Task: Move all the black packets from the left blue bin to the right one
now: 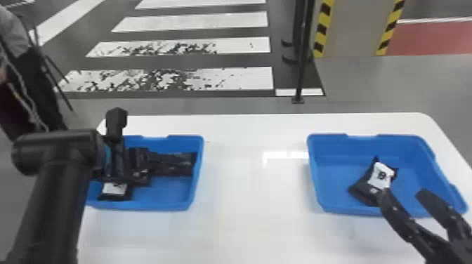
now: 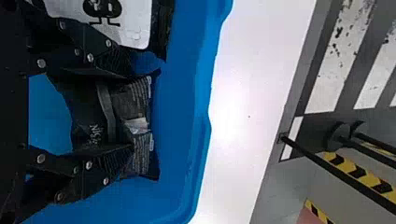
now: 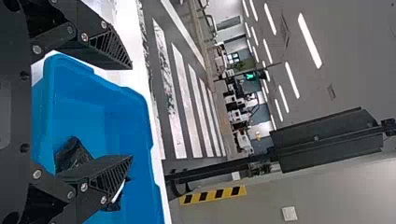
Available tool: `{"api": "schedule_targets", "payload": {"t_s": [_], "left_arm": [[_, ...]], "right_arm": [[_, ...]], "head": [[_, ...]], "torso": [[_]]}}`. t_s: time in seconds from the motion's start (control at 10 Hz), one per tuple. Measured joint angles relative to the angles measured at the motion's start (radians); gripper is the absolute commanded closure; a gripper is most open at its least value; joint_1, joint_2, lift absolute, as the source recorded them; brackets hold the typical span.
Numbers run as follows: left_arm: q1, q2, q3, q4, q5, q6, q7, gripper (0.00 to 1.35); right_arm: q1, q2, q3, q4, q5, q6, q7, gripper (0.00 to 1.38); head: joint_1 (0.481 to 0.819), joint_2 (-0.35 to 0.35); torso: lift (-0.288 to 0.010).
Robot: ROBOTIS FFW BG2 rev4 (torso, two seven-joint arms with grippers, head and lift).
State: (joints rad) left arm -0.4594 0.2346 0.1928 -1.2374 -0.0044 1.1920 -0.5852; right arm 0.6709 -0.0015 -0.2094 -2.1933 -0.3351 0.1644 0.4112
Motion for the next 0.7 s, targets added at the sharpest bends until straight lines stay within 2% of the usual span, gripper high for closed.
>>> {"api": "schedule_targets", "payload": {"t_s": [0.1, 0.3, 0.5, 0.6, 0.7], "left_arm": [[-0.005, 0.0, -0.001, 0.009, 0.001, 0.003, 0.001, 1.18], [0.002, 0.007, -0.01, 0.011, -0.004, -0.034, -0.01, 1.2], [0.019, 0.028, -0.016, 0.007, 0.007, -0.063, -0.06, 1.2], [0.043, 0.035, -0.012, -0.02, 0.039, -0.078, -0.081, 1.2], [0.092, 0.038, -0.004, -0.101, 0.085, -0.082, -0.095, 1.2]], "right_arm": [[-0.003, 0.0, 0.0, 0.005, -0.004, 0.0, 0.001, 0.4], [-0.002, 0.0, -0.001, 0.014, -0.019, 0.0, 0.007, 0.4], [-0.001, 0.0, -0.001, 0.013, -0.03, 0.0, 0.01, 0.41], [0.001, 0.0, -0.001, 0.007, -0.033, 0.0, 0.011, 0.41], [0.003, 0.0, -0.001, 0.001, -0.035, 0.0, 0.012, 0.41]], "head": [[0.695, 0.103], [0.695, 0.106], [0.695, 0.11], [0.695, 0.105], [0.695, 0.095]], "torso": [[-0.139], [-0.139], [-0.139], [-0.139], [-0.139]]}}
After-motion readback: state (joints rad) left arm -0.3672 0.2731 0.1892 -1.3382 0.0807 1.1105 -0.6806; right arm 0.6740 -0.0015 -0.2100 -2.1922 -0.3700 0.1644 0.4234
